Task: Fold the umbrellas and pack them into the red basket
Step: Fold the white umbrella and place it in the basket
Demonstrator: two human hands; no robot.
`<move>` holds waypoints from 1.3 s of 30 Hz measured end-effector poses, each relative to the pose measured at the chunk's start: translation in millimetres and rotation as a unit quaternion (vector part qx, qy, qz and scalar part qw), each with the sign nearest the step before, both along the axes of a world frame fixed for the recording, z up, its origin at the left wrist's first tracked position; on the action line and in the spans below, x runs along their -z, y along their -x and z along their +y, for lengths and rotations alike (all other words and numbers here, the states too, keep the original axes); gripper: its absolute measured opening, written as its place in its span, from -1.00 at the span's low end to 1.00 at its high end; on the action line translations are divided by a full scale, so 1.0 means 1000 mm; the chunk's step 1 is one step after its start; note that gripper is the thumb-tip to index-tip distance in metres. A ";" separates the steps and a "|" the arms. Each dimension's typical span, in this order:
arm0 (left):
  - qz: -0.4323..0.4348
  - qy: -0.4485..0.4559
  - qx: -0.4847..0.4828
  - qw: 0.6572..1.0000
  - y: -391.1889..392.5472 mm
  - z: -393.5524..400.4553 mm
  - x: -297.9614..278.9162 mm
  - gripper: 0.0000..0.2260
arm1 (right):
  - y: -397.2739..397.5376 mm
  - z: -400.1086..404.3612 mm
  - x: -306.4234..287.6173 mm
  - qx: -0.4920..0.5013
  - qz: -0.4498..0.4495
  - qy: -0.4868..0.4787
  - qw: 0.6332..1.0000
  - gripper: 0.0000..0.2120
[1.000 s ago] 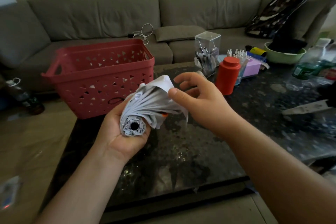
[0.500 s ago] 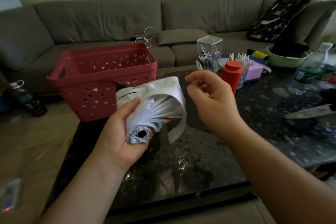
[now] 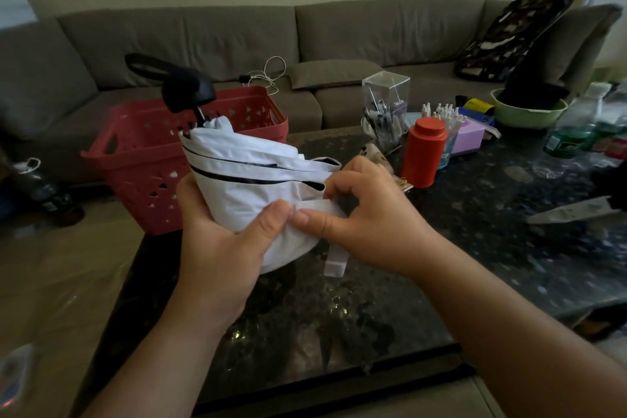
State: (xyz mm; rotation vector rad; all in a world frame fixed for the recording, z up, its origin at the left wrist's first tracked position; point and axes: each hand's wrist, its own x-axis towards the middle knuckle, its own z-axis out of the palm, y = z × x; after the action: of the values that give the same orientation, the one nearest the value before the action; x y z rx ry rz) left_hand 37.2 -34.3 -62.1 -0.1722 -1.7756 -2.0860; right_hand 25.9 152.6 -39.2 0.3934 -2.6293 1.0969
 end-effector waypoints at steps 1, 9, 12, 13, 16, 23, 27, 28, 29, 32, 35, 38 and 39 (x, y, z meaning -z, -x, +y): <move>0.004 0.007 -0.003 1.000 0.000 -0.001 0.000 -0.22 | 0.000 0.000 0.000 -0.007 -0.012 0.007 1.000 -0.66; -0.020 0.043 0.014 0.999 0.009 -0.012 -0.005 -0.28 | 0.000 0.006 -0.010 -0.010 -0.005 0.006 1.000 -0.66; -0.031 0.064 -0.010 0.997 0.011 -0.010 -0.004 -0.24 | -0.004 0.001 -0.011 -0.002 0.017 0.020 1.000 -0.63; -0.038 0.062 -0.014 0.997 0.012 -0.009 -0.003 -0.22 | -0.006 0.000 -0.011 -0.009 0.010 0.027 1.000 -0.65; -0.068 0.053 -0.021 0.996 0.014 -0.008 0.002 -0.22 | -0.005 -0.005 -0.009 -0.030 -0.053 0.077 0.995 -0.71; -0.212 -0.144 0.041 0.966 0.019 -0.007 0.004 -0.48 | -0.001 0.003 -0.004 -0.184 -0.188 0.229 0.937 -0.70; -0.284 -0.216 0.087 0.930 0.018 -0.002 0.002 -0.48 | -0.004 -0.012 0.004 -0.120 -0.070 0.142 0.980 -0.57; -0.288 -0.225 0.088 0.927 0.018 0.000 0.002 -0.47 | -0.005 -0.017 0.007 -0.111 -0.055 0.143 0.982 -0.57; -0.290 -0.232 0.087 0.924 0.019 0.002 0.001 -0.48 | -0.005 -0.020 0.009 -0.099 -0.044 0.151 0.983 -0.59; -0.303 -0.238 0.097 0.918 0.018 0.007 0.000 -0.54 | -0.003 -0.028 0.017 -0.038 -0.036 0.210 0.976 -0.76; -0.319 -0.255 0.105 0.907 0.014 0.012 0.001 -0.54 | -0.003 -0.035 0.020 -0.014 -0.074 0.296 0.952 -0.86; -0.313 -0.283 0.072 0.904 0.011 0.018 0.003 -0.51 | -0.006 -0.045 0.023 -0.031 -0.145 0.416 0.897 -0.91; -0.305 -0.288 0.062 0.906 0.011 0.020 0.003 -0.49 | -0.006 -0.048 0.025 -0.030 -0.139 0.421 0.896 -0.89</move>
State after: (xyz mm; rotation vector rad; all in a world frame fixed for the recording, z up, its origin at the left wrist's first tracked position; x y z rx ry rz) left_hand 26.4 -14.2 -65.6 0.6111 -1.3459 -2.8710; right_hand 32.0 104.8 -64.3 0.1232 -2.0465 2.2790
